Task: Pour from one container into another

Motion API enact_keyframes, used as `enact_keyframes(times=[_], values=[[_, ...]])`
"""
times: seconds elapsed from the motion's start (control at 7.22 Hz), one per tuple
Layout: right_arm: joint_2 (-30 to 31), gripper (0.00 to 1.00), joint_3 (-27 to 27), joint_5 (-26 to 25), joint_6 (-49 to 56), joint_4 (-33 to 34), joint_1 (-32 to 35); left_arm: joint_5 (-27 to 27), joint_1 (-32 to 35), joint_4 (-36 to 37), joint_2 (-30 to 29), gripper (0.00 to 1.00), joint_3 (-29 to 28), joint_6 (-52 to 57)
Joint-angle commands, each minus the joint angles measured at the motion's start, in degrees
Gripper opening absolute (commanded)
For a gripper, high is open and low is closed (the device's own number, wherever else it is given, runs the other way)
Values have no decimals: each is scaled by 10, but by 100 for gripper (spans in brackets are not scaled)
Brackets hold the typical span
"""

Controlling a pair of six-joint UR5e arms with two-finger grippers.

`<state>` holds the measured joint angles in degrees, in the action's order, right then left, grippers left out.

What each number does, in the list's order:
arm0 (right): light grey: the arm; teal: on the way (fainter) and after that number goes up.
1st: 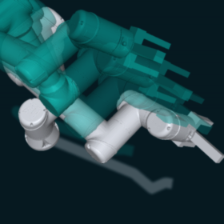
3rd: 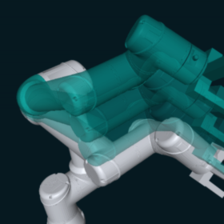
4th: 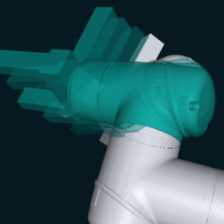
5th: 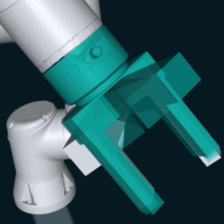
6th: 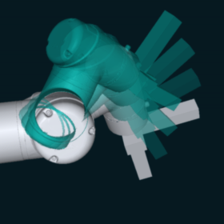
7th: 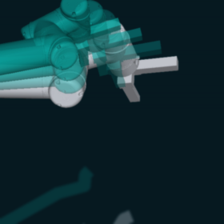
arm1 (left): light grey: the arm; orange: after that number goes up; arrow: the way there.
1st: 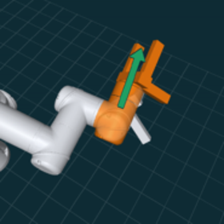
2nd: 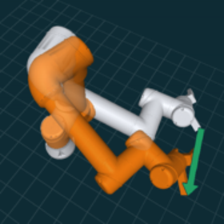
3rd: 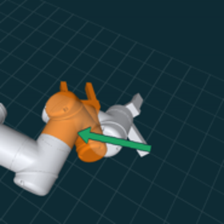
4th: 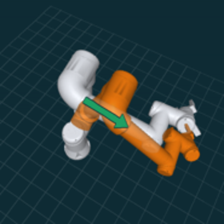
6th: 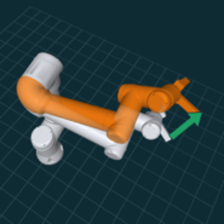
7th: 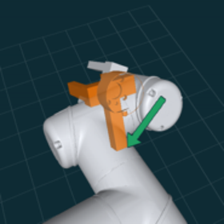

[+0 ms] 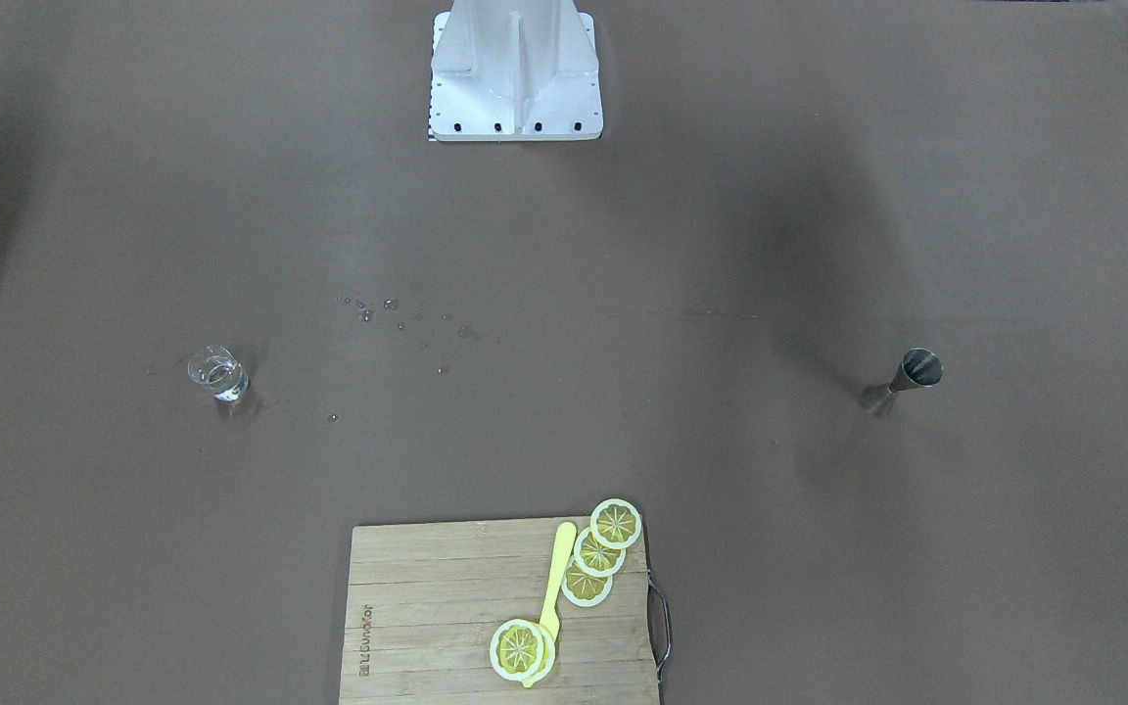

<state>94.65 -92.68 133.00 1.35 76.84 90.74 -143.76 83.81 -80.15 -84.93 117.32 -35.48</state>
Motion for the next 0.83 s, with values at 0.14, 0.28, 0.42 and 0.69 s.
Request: enact_keyframes(times=[0.14,0.28,0.42,0.69], values=[[0,100,1,7,1,-41,-28,11,-117,-28,-20,99,62,-173],[-2,100,-1,37,1,-43,-36,12,-133,-80,-28,98,52,-233],[-5,100,1,65,1,-43,-38,12,-145,-136,-28,98,52,-292],[-8,100,-4,82,1,-43,-55,27,-184,-147,-27,98,53,-333]])
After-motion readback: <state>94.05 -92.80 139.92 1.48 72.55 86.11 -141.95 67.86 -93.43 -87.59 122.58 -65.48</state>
